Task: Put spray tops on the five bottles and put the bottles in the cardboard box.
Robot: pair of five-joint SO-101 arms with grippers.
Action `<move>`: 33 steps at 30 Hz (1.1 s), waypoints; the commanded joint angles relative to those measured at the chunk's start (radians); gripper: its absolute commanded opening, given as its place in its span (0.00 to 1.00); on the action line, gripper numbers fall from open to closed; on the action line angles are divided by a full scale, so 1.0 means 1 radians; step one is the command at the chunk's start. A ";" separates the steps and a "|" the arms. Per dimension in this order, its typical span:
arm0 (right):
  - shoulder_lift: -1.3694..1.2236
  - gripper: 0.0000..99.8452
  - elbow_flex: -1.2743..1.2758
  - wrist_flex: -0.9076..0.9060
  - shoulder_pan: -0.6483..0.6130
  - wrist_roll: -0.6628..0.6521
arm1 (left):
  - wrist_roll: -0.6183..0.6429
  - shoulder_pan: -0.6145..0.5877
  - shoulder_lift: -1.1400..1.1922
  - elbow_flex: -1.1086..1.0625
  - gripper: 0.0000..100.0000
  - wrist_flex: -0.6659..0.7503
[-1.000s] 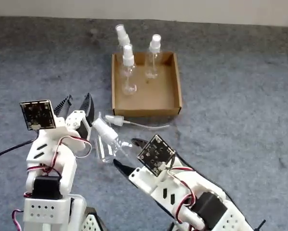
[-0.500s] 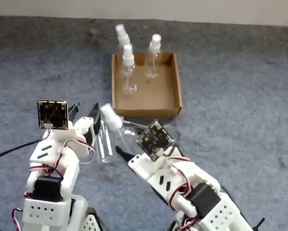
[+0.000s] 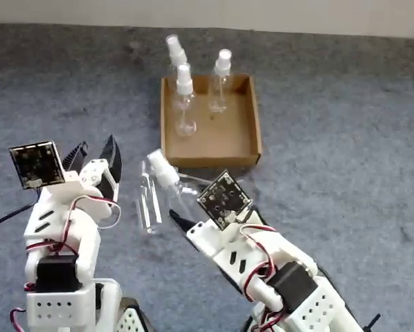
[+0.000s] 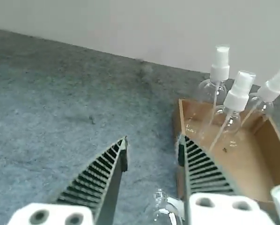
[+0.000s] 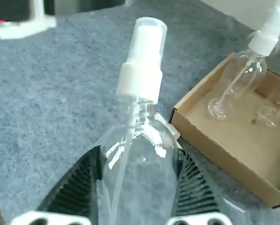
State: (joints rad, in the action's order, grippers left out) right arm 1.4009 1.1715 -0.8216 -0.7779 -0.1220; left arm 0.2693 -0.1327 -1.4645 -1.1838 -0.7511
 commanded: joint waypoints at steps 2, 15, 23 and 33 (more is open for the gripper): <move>-0.007 0.00 -0.061 -0.008 -0.045 -0.009 | -0.044 0.104 -0.005 0.021 0.16 0.092; -0.007 0.00 -0.019 -0.004 -0.030 -0.006 | -0.077 0.205 -0.015 0.007 0.16 0.032; -0.013 0.00 -0.013 0.053 -0.030 -0.005 | -0.077 0.205 -0.015 0.065 0.16 -0.054; -0.013 0.00 -0.012 0.054 -0.030 -0.005 | -0.077 0.331 -0.016 0.070 0.16 -0.069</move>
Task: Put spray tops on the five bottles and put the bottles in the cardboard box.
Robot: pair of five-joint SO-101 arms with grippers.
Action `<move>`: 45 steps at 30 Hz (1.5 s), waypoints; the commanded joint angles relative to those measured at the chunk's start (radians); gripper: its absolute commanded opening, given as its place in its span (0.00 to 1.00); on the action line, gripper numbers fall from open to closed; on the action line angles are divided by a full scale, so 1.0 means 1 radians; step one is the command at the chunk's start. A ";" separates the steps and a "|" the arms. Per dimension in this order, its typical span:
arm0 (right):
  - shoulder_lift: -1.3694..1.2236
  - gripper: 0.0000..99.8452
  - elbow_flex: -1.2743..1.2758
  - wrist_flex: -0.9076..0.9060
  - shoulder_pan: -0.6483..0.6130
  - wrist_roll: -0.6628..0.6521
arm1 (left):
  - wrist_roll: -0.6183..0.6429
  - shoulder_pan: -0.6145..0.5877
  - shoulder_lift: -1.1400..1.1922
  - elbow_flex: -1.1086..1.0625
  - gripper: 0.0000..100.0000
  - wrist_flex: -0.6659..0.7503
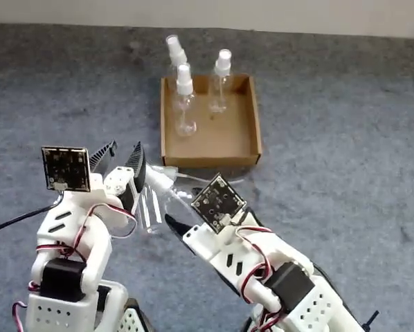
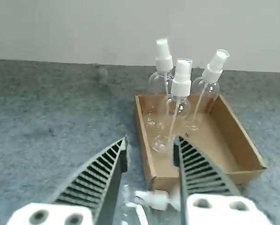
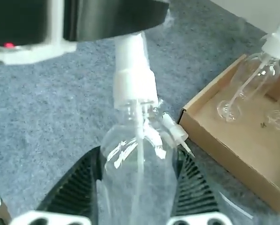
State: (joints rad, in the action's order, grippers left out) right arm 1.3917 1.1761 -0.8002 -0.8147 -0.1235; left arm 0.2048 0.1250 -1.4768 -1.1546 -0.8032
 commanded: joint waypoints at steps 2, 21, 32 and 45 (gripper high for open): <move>-0.004 0.00 -0.016 0.033 0.007 -0.003 | -0.014 0.097 -0.004 0.053 0.16 -0.044; 0.002 0.00 0.036 0.038 0.007 -0.003 | -0.026 -0.165 -0.119 0.147 0.16 -0.071; 0.002 0.00 0.036 0.039 0.007 -0.003 | 0.077 -0.179 -0.117 0.125 0.26 -0.140; 0.004 0.00 0.036 0.136 0.004 0.069 | 0.078 -0.070 -0.119 -0.004 0.21 -0.048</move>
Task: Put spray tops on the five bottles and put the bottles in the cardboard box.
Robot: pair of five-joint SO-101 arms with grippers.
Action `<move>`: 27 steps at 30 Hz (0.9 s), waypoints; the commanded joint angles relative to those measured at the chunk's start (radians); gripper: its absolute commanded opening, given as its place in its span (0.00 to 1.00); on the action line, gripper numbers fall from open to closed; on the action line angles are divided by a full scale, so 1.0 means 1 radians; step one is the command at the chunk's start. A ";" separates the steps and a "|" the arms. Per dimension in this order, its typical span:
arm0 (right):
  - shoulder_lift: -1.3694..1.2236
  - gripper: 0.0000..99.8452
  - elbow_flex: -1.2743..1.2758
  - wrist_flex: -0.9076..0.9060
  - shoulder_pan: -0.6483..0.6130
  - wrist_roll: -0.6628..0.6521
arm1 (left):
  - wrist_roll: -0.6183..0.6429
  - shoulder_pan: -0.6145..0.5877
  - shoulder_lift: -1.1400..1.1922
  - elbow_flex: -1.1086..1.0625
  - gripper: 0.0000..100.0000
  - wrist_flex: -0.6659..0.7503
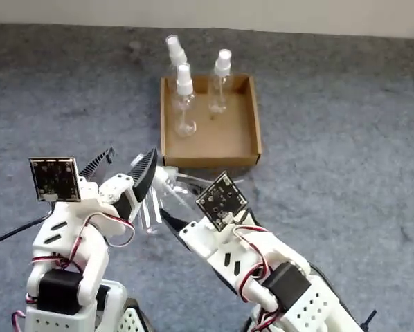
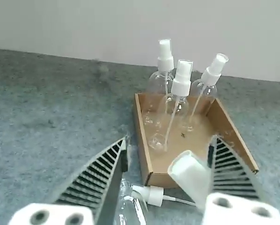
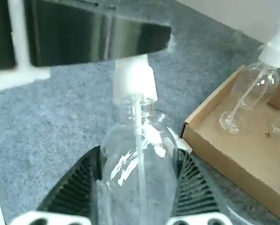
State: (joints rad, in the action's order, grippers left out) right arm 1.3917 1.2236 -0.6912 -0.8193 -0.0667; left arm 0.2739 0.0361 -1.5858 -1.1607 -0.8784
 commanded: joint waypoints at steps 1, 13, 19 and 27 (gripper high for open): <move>0.004 0.00 -0.012 0.027 0.008 0.012 | 0.009 0.021 -0.010 0.002 0.21 0.029; -0.002 0.00 -0.012 0.028 0.012 0.012 | -0.081 0.220 -0.021 0.004 0.08 0.025; -0.004 0.00 -0.010 0.028 0.012 0.012 | -0.091 0.285 -0.022 0.005 0.08 0.025; 0.001 0.00 0.028 0.027 0.007 0.011 | -0.187 0.351 -0.013 -0.002 0.09 0.032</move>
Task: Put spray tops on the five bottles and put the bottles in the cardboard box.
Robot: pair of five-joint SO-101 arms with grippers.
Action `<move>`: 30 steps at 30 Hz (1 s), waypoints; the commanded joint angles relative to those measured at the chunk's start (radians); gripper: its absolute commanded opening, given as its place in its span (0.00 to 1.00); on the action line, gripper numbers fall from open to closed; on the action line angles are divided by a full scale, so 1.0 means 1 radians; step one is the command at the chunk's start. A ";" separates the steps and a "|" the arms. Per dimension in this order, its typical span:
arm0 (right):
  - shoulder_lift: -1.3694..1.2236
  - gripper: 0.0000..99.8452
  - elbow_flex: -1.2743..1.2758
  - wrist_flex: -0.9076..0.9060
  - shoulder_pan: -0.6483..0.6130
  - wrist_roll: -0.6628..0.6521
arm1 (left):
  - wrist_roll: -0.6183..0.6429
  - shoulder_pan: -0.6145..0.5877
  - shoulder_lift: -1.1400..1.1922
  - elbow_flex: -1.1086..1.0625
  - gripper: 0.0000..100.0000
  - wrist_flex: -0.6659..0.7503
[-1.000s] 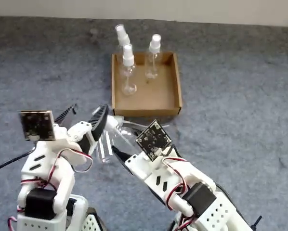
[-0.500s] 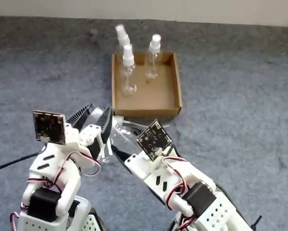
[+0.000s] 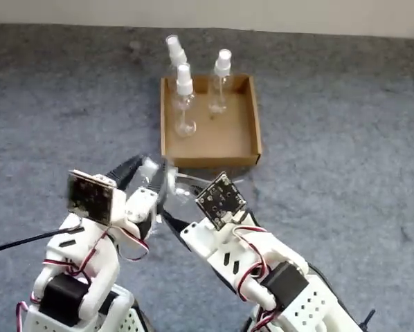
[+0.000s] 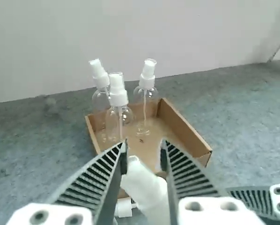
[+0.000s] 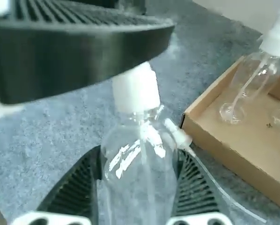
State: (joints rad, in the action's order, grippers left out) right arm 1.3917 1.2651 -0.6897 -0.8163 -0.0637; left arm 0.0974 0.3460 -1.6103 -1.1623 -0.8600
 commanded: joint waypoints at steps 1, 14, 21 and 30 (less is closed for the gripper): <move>0.001 0.00 -0.010 0.024 0.002 0.008 | -0.012 0.044 0.012 -0.004 0.09 0.020; 0.002 0.00 -0.021 0.022 0.008 0.014 | -0.060 0.025 0.002 -0.041 0.09 0.055; -0.004 0.00 -0.021 0.024 0.008 0.011 | -0.055 -0.117 0.002 0.045 0.23 0.005; -0.004 0.00 -0.035 0.047 0.114 0.008 | -0.055 -0.124 0.002 0.127 0.25 -0.097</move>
State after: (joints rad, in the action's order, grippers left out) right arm 1.3917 1.2697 -0.6851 -0.7656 -0.0575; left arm 0.0468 0.2386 -1.6118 -1.0948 -0.9275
